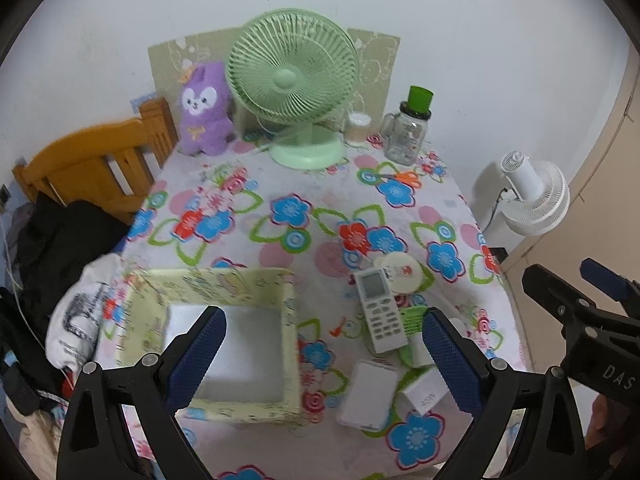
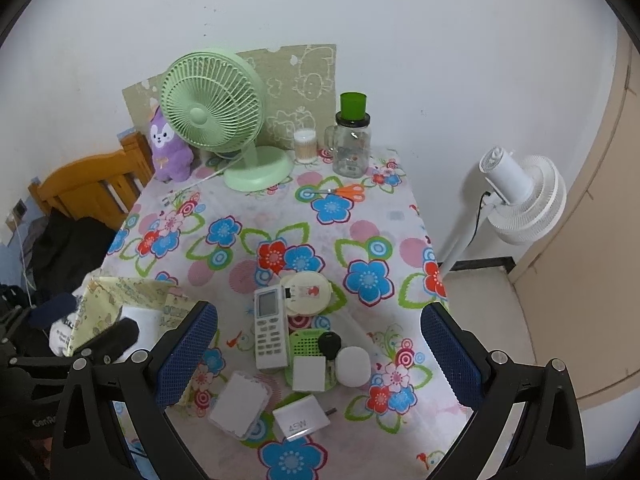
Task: Organize rigid objects
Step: 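Move the left gripper down to the white remote and close on it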
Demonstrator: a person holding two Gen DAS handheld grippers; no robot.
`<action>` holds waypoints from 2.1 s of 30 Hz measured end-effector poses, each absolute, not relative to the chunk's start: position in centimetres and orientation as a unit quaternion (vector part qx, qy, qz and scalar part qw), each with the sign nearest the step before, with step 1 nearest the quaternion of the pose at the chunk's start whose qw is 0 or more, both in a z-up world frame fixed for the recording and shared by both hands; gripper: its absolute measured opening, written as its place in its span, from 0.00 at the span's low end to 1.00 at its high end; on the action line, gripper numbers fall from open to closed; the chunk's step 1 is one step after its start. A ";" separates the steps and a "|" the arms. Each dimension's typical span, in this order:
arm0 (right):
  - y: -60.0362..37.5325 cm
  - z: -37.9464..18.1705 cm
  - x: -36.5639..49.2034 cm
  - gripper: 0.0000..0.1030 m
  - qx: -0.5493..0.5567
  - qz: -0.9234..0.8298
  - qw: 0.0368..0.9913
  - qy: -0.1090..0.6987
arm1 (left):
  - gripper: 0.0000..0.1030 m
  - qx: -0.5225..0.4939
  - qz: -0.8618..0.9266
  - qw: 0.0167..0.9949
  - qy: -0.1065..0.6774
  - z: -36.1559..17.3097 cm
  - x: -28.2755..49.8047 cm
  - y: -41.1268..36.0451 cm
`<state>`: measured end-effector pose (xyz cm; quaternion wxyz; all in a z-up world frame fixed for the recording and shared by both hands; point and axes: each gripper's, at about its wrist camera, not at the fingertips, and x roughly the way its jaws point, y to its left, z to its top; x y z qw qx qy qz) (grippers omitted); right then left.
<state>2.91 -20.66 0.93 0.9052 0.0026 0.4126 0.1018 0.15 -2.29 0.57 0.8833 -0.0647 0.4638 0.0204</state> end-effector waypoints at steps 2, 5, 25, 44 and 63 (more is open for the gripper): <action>-21.3 0.4 3.4 1.00 0.002 0.104 0.905 0.412 | 0.97 -0.069 0.015 0.879 0.471 0.0 0.6 -3.0; -22.3 -0.6 4.5 1.00 0.001 0.109 0.898 0.426 | 0.97 -0.065 0.013 0.874 0.481 -0.9 1.2 -4.6; -26.1 -8.1 11.2 0.97 0.023 0.125 0.854 0.505 | 0.95 -0.080 0.036 0.834 0.545 -7.9 7.4 -10.1; -24.3 -14.9 13.8 0.88 0.006 0.131 0.815 0.564 | 0.80 -0.056 0.061 0.783 0.616 -15.7 10.5 -9.7; -23.0 -17.0 14.2 0.84 0.013 0.131 0.791 0.597 | 0.47 -0.072 0.015 0.776 0.627 -16.7 9.9 -10.7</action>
